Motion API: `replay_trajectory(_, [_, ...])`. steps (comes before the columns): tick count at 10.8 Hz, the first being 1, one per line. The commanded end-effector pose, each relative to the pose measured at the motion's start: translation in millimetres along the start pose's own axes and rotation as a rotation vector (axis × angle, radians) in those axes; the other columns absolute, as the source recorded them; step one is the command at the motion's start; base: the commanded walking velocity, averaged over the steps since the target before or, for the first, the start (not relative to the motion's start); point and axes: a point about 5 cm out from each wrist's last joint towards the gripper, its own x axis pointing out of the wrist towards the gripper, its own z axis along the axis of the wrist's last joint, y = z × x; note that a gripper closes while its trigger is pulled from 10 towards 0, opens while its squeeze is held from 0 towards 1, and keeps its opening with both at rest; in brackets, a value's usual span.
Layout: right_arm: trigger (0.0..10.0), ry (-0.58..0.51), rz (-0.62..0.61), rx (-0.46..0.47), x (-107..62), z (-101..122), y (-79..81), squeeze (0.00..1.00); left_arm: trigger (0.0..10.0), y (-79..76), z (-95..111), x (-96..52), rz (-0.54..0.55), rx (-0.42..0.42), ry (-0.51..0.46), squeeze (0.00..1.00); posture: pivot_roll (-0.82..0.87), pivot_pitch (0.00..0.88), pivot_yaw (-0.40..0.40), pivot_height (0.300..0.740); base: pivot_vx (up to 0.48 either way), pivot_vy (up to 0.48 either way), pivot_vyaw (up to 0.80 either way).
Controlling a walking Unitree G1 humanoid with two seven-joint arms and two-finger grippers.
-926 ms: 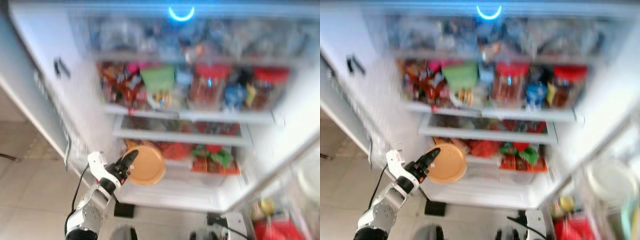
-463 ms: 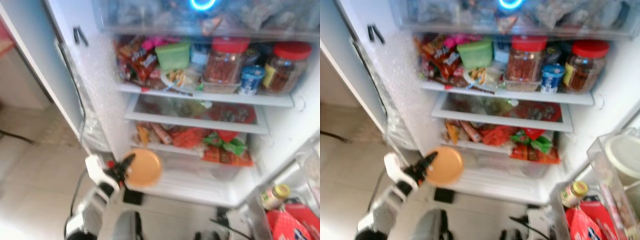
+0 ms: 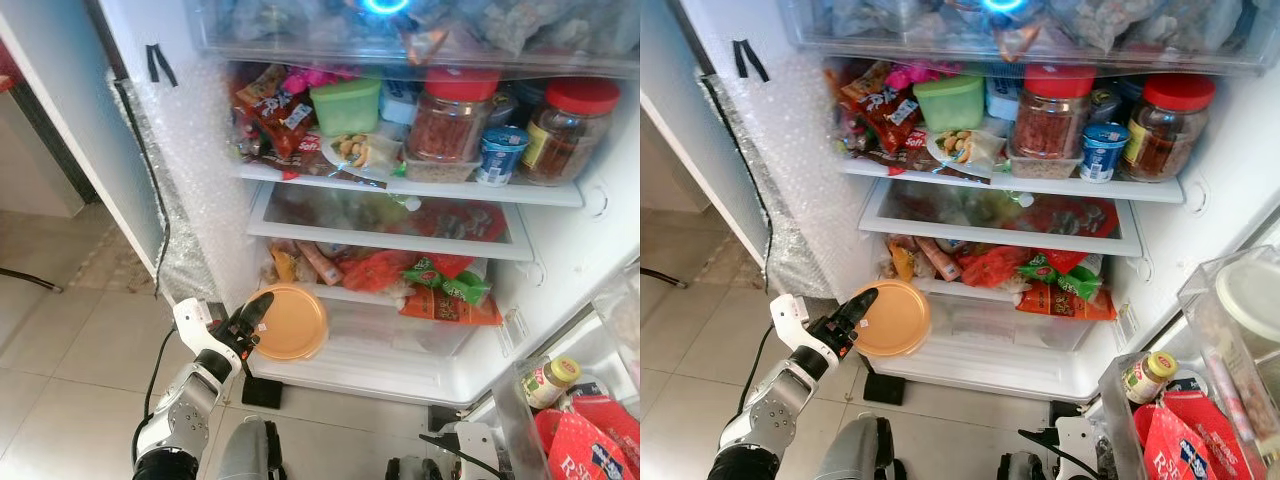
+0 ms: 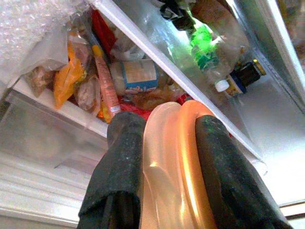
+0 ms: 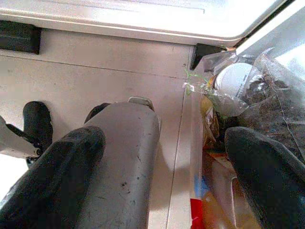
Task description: Restocking fridge
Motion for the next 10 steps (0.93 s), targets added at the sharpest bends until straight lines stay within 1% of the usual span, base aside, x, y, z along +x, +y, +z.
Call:
replay_trajectory(1, [10.0,0.040,0.012,0.016,-1.3,-12.6,3.9,0.00,10.0,-1.8,4.2,2.3,-0.015,0.003,-0.021,0.00,-0.04,0.082,0.027,0.637,0.000,0.000,0.00])
replay_trajectory(3, [10.0,0.041,0.011,0.020,-1.3,-12.8,3.9,0.00,10.0,-3.8,1.6,3.5,-0.027,0.002,-0.011,0.00,-0.04,0.085,0.025,0.637,0.000,0.000,0.00])
replay_trajectory(10, [10.0,0.046,0.005,0.031,-1.3,-13.9,4.6,0.00,10.0,-7.6,5.3,6.9,-0.055,0.018,-0.010,0.00,-0.04,0.087,0.028,0.637,0.000,0.000,0.00])
